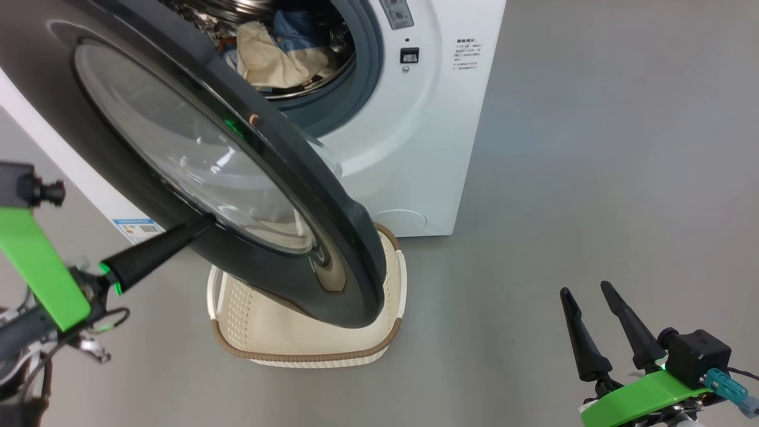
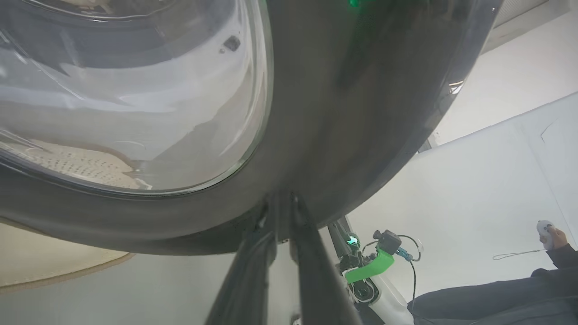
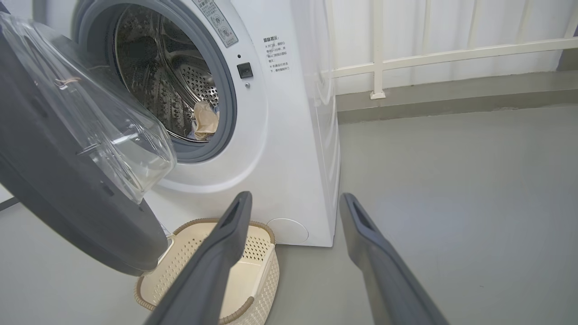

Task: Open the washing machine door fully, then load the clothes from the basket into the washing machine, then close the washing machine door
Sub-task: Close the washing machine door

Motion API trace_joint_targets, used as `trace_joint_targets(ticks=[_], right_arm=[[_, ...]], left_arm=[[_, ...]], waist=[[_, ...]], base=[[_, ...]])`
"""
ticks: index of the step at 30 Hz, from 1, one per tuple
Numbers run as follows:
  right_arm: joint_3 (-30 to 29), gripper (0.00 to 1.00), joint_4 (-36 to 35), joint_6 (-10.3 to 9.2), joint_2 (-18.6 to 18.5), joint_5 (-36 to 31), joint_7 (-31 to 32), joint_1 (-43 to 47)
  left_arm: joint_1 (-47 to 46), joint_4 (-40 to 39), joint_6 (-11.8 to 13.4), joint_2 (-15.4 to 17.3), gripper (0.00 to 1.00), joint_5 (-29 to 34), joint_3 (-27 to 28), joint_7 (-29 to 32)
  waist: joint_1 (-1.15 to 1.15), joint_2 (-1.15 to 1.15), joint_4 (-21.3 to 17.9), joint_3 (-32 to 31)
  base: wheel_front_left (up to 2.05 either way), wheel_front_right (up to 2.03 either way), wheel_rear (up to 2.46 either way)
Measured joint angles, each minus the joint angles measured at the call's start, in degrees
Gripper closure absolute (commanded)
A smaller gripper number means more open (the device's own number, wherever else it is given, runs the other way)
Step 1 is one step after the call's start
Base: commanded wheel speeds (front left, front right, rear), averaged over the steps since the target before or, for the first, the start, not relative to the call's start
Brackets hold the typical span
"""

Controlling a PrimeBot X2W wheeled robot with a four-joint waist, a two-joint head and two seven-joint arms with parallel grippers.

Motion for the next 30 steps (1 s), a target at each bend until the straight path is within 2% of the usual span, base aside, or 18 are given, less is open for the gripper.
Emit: trace_joint_targets(ticks=[2, 3, 4, 15, 30], right_arm=[[-0.1, 0.0, 0.0, 0.0, -0.2, 0.0, 0.0, 0.0], [-0.1, 0.0, 0.0, 0.0, -0.3, 0.0, 0.0, 0.0], [-0.2, 0.0, 0.0, 0.0, -0.3, 0.0, 0.0, 0.0], [-0.6, 0.0, -0.2, 0.0, -0.6, 0.0, 0.0, 0.1], [-1.0, 0.0, -0.2, 0.0, -1.8, 0.0, 0.0, 0.8]], left_arm=[[1.6, -0.3, 0.0, 0.4, 0.5, 0.1, 0.0, -1.4], [2.5, -0.5, 0.0, 0.6, 0.21, 0.4, 0.0, -2.3], [3.3, -0.5, 0.0, 0.8, 0.02, 1.2, 0.0, -3.3], [11.5, 0.4, 0.0, 3.5, 0.0, 3.9, -1.9, -15.9], [21.9, 3.8, 0.0, 7.2, 0.0, 5.0, -9.3, -36.3]], waist=[[0.0, 0.0, 0.1, -0.2], [0.0, 0.0, 0.2, -0.3], [0.0, 0.0, 0.2, -0.4], [0.0, 0.0, -0.8, -1.0], [0.0, 0.0, -3.6, -2.6]], base=[[0.0, 0.0, 0.0], [0.0, 0.0, 0.0], [0.0, 0.0, 0.0], [0.0, 0.0, 0.0], [0.0, 0.0, 0.0]])
